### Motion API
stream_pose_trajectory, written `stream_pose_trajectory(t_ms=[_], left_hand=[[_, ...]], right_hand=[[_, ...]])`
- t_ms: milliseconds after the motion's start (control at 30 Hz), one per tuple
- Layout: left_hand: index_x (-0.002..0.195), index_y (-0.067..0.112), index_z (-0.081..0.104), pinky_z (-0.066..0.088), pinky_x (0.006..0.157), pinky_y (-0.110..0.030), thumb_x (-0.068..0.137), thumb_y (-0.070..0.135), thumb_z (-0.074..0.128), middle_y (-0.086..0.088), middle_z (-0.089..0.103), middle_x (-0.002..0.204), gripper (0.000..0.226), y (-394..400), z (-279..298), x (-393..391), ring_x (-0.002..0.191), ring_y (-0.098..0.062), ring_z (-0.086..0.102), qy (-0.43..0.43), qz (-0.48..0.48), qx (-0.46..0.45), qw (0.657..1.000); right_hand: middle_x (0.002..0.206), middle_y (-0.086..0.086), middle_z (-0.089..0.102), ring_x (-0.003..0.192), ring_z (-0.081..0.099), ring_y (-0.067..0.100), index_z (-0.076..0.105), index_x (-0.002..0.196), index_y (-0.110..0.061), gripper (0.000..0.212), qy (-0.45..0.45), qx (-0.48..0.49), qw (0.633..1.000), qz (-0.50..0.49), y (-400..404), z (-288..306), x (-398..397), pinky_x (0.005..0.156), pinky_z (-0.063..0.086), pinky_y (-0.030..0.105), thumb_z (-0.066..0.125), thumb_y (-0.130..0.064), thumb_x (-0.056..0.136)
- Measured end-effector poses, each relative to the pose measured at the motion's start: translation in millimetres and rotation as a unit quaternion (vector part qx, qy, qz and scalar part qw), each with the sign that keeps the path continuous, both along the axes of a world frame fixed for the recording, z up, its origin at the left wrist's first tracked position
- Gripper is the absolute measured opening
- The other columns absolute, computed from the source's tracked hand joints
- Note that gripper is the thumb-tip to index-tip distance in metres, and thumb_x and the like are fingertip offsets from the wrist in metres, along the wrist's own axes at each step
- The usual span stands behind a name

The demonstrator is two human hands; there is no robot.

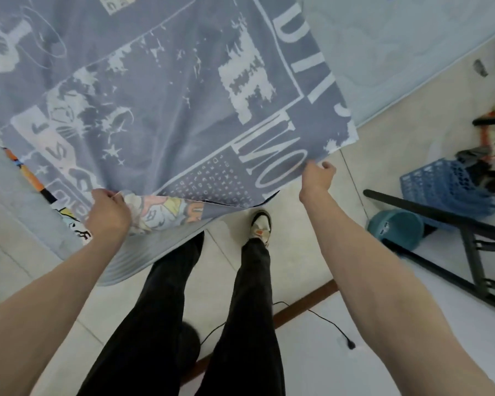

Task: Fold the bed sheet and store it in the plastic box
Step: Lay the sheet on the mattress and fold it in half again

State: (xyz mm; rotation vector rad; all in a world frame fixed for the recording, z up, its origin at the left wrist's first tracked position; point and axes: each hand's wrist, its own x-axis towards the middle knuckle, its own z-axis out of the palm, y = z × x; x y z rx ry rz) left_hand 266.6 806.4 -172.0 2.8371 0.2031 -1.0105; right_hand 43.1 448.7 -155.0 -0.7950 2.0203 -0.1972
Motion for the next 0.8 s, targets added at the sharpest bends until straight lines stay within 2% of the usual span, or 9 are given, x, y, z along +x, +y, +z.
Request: stream_pose_trajectory(t_ms=[100, 167, 233, 300, 400, 567, 667, 800], left_hand=[[0.118, 0.006, 0.050, 0.040, 0.101, -0.055, 0.104, 0.025, 0.041, -0.031, 0.065, 0.111, 0.025, -7, -2, -11, 0.108, -0.050, 0.061, -0.021, 0.003, 0.035, 0.999], [0.116, 0.007, 0.051, 0.038, 0.102, -0.054, 0.103, 0.025, 0.042, -0.030, 0.065, 0.112, 0.024, -8, -2, -17, 0.110, -0.049, 0.060, -0.027, 0.004, 0.058, 0.998], [0.114, 0.009, 0.052, 0.039, 0.100, -0.053, 0.102, 0.027, 0.042, -0.030, 0.065, 0.110, 0.023, -9, 1, -24, 0.108, -0.049, 0.061, -0.027, 0.008, 0.078, 0.997], [0.110, 0.010, 0.052, 0.041, 0.097, -0.053, 0.101, 0.029, 0.044, -0.031, 0.066, 0.106, 0.022, -10, 4, -34, 0.105, -0.050, 0.062, -0.032, 0.003, 0.089, 0.996], [0.107, 0.011, 0.056, 0.046, 0.093, -0.056, 0.098, 0.031, 0.048, -0.034, 0.065, 0.105, 0.023, -20, 13, -50, 0.104, -0.052, 0.061, -0.061, 0.007, 0.086, 0.994], [0.114, 0.008, 0.061, 0.047, 0.098, -0.058, 0.099, 0.024, 0.052, -0.028, 0.063, 0.119, 0.023, -48, 15, -73, 0.116, -0.048, 0.058, -0.073, 0.050, 0.074, 0.993], [0.118, 0.006, 0.064, 0.048, 0.101, -0.057, 0.099, 0.021, 0.050, -0.027, 0.064, 0.122, 0.027, -65, 14, -90, 0.123, -0.046, 0.055, -0.066, 0.057, 0.087, 0.992], [0.122, -0.002, 0.059, 0.037, 0.106, -0.056, 0.101, 0.016, 0.048, -0.032, 0.052, 0.131, 0.030, -74, 10, -103, 0.129, -0.047, 0.043, -0.086, 0.006, 0.061, 0.994]], right_hand=[[0.133, 0.007, 0.052, 0.105, 0.056, 0.022, 0.031, 0.146, -0.027, 0.065, -0.014, -0.036, 0.999, 0.000, -60, -2, -12, 0.095, 0.048, 0.036, 0.065, -0.031, 0.090], [0.135, 0.011, 0.055, 0.103, 0.057, 0.023, 0.039, 0.142, -0.020, 0.062, -0.019, -0.015, 1.000, -0.006, -92, -4, -17, 0.095, 0.049, 0.037, 0.068, -0.033, 0.089], [0.134, 0.016, 0.059, 0.112, 0.062, 0.026, 0.050, 0.138, -0.009, 0.060, -0.053, 0.029, 0.998, -0.025, -112, -4, -23, 0.101, 0.049, 0.043, 0.072, -0.033, 0.088], [0.133, 0.010, 0.061, 0.120, 0.060, 0.026, 0.053, 0.138, -0.011, 0.056, -0.103, 0.083, 0.990, -0.045, -123, -3, -28, 0.105, 0.047, 0.045, 0.073, -0.031, 0.090], [0.141, 0.005, 0.055, 0.129, 0.054, 0.023, 0.049, 0.142, -0.013, 0.051, -0.155, 0.142, 0.975, -0.069, -139, -3, -34, 0.111, 0.038, 0.045, 0.065, -0.027, 0.096], [0.130, 0.002, 0.061, 0.114, 0.060, 0.020, 0.054, 0.135, -0.018, 0.043, -0.164, 0.196, 0.965, -0.063, -154, -11, -41, 0.103, 0.042, 0.044, 0.065, -0.032, 0.096], [0.125, 0.000, 0.064, 0.117, 0.060, 0.017, 0.058, 0.130, -0.019, 0.040, -0.165, 0.198, 0.965, -0.053, -151, -12, -47, 0.105, 0.041, 0.045, 0.067, -0.035, 0.094], [0.118, 0.000, 0.064, 0.112, 0.062, 0.017, 0.063, 0.125, -0.017, 0.035, -0.189, 0.165, 0.966, -0.062, -148, -14, -48, 0.107, 0.044, 0.044, 0.068, -0.033, 0.094]])
